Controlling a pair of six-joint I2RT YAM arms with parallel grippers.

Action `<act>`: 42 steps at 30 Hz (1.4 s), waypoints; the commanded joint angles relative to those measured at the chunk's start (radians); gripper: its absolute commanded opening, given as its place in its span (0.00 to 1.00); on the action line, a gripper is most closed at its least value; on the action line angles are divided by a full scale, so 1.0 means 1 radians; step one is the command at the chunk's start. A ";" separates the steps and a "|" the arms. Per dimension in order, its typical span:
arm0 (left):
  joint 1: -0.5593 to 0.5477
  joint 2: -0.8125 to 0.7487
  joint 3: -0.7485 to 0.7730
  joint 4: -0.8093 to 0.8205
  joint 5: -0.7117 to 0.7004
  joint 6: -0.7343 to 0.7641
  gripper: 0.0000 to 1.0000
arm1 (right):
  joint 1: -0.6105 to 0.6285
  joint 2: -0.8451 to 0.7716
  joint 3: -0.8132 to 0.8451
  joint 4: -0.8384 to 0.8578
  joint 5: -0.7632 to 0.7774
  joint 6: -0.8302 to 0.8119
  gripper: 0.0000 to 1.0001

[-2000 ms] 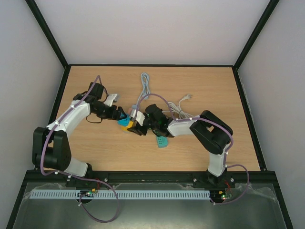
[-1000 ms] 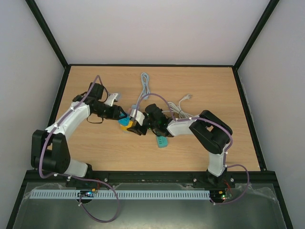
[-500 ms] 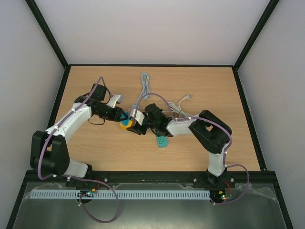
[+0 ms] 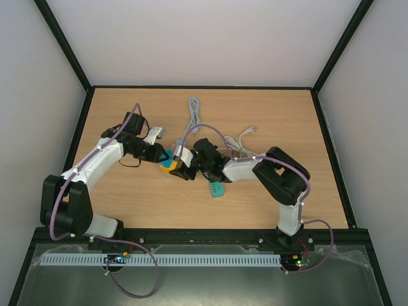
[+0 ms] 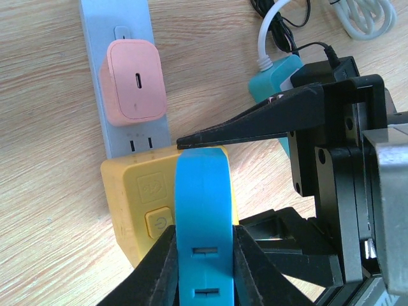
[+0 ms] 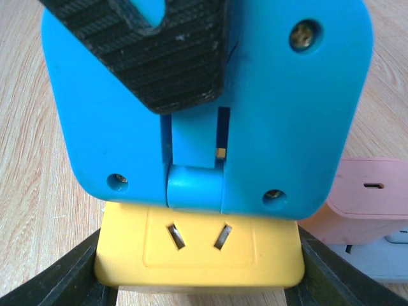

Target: Pull the plug off the socket

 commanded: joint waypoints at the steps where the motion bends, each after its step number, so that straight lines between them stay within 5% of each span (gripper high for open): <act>1: -0.012 -0.019 0.011 -0.003 -0.007 0.016 0.15 | -0.020 0.048 0.012 -0.007 0.079 -0.004 0.36; 20: 0.026 -0.044 0.029 -0.018 0.080 -0.009 0.02 | -0.020 0.061 0.007 -0.013 0.091 -0.017 0.32; 36: 0.069 -0.062 0.024 -0.025 0.168 -0.007 0.02 | -0.020 0.063 0.007 -0.022 0.094 -0.022 0.32; 42: 0.101 -0.080 0.018 -0.032 0.160 -0.001 0.02 | -0.020 0.044 0.013 -0.035 0.080 -0.015 0.44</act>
